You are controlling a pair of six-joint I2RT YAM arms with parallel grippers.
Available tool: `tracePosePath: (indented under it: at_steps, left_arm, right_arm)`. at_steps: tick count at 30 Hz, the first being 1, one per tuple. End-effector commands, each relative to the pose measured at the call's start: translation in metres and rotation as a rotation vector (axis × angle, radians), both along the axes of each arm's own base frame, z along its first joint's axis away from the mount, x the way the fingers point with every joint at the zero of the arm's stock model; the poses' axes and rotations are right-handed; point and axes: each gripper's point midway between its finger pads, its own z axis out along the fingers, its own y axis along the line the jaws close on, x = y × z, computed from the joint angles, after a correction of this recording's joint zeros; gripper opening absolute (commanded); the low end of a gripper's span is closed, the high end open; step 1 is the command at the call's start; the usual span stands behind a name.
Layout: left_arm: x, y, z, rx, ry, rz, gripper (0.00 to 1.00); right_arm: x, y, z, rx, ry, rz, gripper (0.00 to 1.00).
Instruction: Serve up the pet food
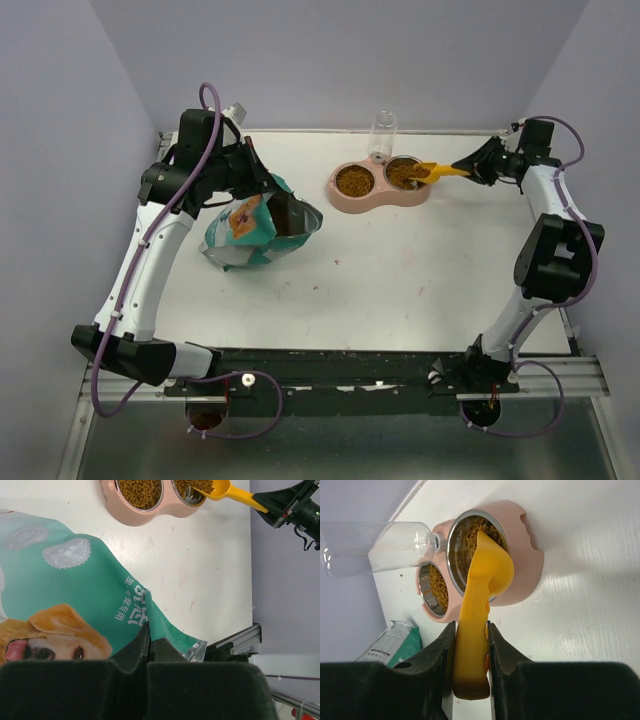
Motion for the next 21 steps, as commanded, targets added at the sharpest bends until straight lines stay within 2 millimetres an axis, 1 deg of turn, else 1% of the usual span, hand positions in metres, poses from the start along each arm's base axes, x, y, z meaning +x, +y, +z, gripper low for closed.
tracePosePath:
  at_steps: [1, 9, 13, 16, 17, 21]
  left_arm:
    - [-0.008, -0.007, 0.044, -0.086, -0.137, -0.038, 0.00]
    - [-0.007, -0.006, 0.043, -0.085, -0.134, -0.028, 0.00]
    - [-0.008, -0.005, 0.041, -0.085, -0.131, -0.025, 0.00]
    - [-0.007, -0.005, 0.044, -0.085, -0.138, -0.025, 0.00]
    - [-0.006, -0.005, 0.044, -0.084, -0.139, -0.024, 0.00]
    - [-0.006, -0.005, 0.042, -0.082, -0.134, -0.028, 0.00]
  right_arm:
    - [0.001, 0.002, -0.009, -0.086, 0.047, 0.007, 0.01]
    - [0.010, 0.016, 0.017, -0.235, 0.035, 0.030, 0.01]
    - [0.011, 0.026, 0.027, -0.312, 0.030, 0.058, 0.01]
    - [0.009, 0.026, 0.029, -0.389, 0.054, 0.056, 0.01]
    - [0.008, 0.028, 0.027, -0.399, 0.064, 0.067, 0.01]
    - [0.005, 0.035, 0.032, -0.469, 0.056, 0.079, 0.00]
